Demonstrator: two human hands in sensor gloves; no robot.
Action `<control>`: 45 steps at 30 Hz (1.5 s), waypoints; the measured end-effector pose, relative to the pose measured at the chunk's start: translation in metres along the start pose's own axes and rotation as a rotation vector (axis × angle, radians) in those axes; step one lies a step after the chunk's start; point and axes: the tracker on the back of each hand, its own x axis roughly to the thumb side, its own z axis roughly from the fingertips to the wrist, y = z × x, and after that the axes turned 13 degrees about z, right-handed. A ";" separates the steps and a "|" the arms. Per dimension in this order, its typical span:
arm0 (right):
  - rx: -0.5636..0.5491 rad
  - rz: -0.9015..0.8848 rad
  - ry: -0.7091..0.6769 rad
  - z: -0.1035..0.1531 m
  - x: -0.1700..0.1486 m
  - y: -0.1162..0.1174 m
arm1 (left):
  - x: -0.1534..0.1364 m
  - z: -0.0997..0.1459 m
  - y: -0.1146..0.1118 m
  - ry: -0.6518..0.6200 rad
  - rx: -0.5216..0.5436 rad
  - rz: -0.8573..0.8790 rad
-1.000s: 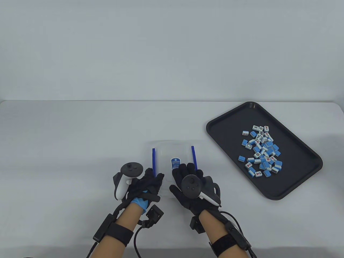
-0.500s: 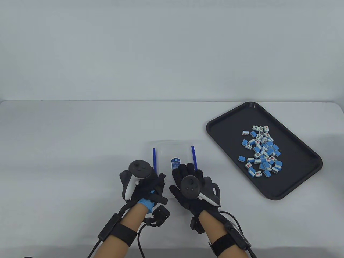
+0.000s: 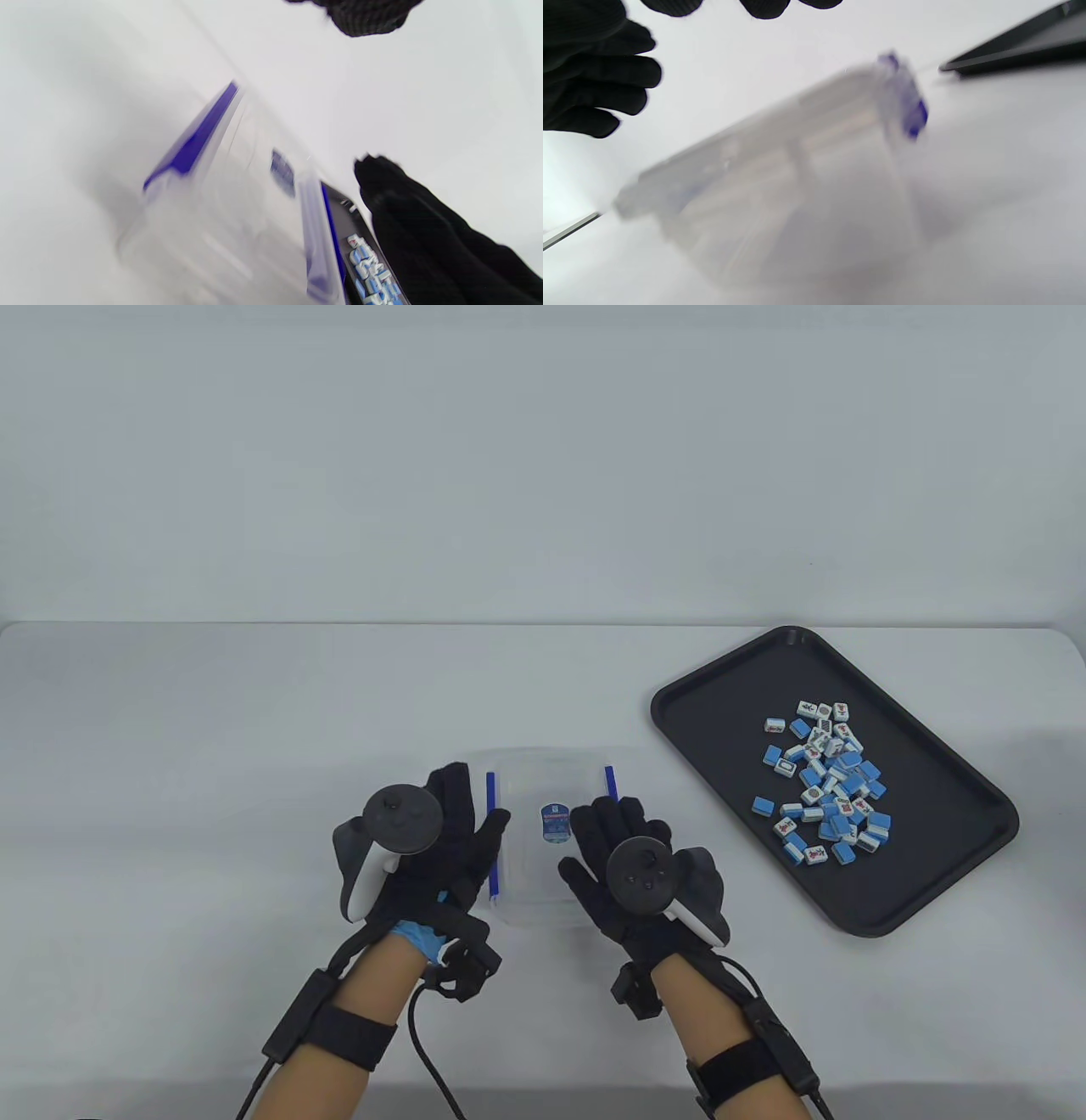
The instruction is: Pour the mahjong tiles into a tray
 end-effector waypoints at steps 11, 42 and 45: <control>-0.230 0.263 0.091 0.013 -0.040 -0.044 | -0.006 0.013 0.043 -0.177 0.167 -0.411; -0.144 0.334 0.195 0.025 -0.064 0.022 | -0.078 0.004 -0.003 0.078 0.074 -0.462; -0.135 0.348 0.189 0.025 -0.063 0.023 | -0.079 0.005 -0.003 0.083 0.074 -0.465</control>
